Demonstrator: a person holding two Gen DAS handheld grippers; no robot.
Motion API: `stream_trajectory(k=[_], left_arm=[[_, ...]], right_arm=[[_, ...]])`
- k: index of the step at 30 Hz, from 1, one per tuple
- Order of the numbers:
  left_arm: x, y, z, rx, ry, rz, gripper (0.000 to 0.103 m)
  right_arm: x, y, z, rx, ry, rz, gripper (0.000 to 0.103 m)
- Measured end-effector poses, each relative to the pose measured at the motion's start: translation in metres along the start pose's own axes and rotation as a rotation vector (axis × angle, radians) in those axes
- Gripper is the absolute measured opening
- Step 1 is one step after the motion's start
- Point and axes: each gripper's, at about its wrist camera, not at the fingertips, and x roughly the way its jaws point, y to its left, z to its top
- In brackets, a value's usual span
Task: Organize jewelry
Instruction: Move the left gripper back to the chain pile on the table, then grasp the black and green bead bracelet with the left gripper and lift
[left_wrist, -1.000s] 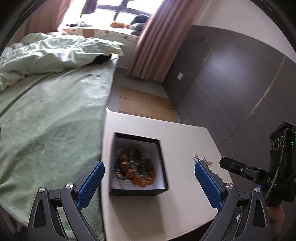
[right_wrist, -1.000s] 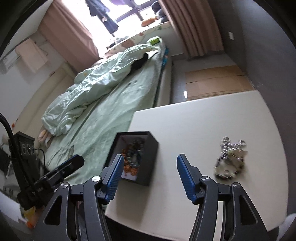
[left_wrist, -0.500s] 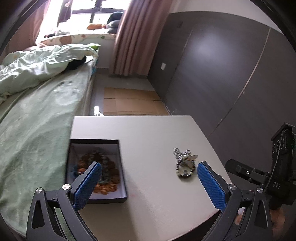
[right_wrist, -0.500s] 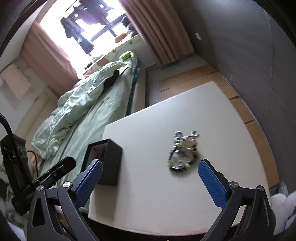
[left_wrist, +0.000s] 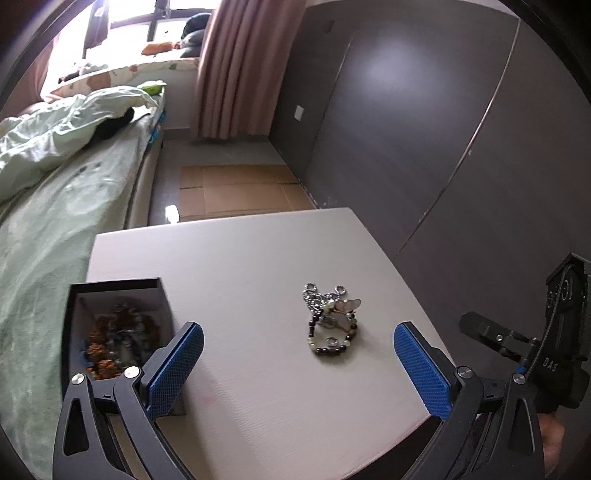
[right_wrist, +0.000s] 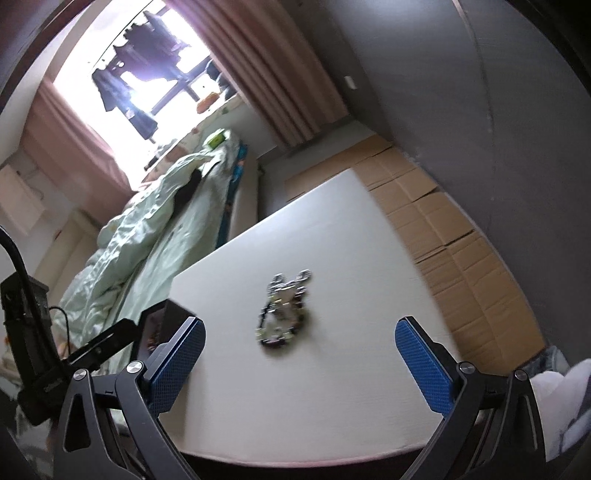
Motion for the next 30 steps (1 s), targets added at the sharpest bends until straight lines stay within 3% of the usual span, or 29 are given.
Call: stream_trajectory(k=[4,7,11,17,21,30], left_arm=[[0.013,-0.007,0.003,-0.007,0.02,-0.006,0.102],[0.023,-0.01,0.005,-0.013,0.036,-0.01,0.096],[0.043,-0.013,0.006,-0.019,0.085,-0.006,0.075],[0.076,-0.018,-0.002,-0.002,0.158,-0.004,0.057],[0.097,-0.018,-0.009,0.022,0.195,0.019,0.042],[0.118,-0.017,-0.013,0.066,0.21,0.058,0.032]], right_arm=[[-0.005,-0.021,0.002,0.033,-0.013,0.013,0.103],[-0.007,-0.031,0.003,0.046,-0.023,0.005,0.103],[-0.008,-0.044,0.004,0.055,-0.029,0.015,0.103],[-0.005,-0.056,0.002,0.071,-0.023,0.026,0.101],[0.0,-0.061,0.001,0.078,-0.008,0.031,0.09],[0.013,-0.058,0.001,0.07,0.021,0.053,0.085]])
